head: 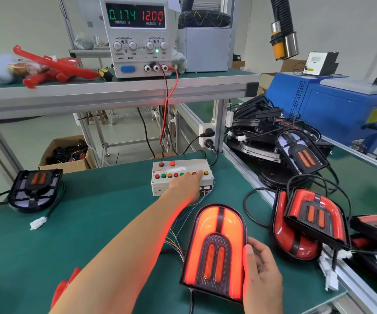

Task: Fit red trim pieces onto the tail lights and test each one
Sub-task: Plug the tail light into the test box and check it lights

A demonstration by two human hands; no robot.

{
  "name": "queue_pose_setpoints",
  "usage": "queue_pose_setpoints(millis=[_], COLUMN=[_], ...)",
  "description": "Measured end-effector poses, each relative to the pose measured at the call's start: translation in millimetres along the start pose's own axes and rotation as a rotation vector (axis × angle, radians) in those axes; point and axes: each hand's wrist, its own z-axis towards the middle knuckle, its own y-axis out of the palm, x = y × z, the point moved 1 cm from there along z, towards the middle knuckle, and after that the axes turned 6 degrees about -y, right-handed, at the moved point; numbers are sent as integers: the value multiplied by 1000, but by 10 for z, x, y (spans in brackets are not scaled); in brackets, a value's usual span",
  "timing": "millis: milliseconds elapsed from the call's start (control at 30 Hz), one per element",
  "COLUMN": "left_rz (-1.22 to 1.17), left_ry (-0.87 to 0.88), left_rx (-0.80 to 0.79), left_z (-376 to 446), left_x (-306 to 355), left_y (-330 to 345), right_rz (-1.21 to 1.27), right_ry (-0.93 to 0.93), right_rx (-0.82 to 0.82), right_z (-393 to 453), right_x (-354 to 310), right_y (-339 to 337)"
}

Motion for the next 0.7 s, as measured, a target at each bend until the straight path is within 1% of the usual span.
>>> queue_pose_setpoints(millis=[367,400,467,500,600,633,700], left_rz=[-44,-77,-235,-342,-602,-645,-634], left_ry=[15,31,72,82,79,91,151], left_rx=[-22,-36,-57,-38,91,108,88], left_z=[11,-7,-91,-160,-463,-604,-921], left_x=[-22,-34,-76,-104,-228,-288,-425], left_y=[-1,-15,-57,-82,-170,-188,-198], right_rz=[5,6,1,3,8,0,-1], right_ry=[-19,-24,-40,-46,-57,-57,-50], right_rx=[-10,-12,-13,-10,1,-1,2], right_z=[25,27,19,15,20,23,34], right_x=[61,62,63,60,68,69,80], right_y=[-11,-12,-10,-8,-5,1,3])
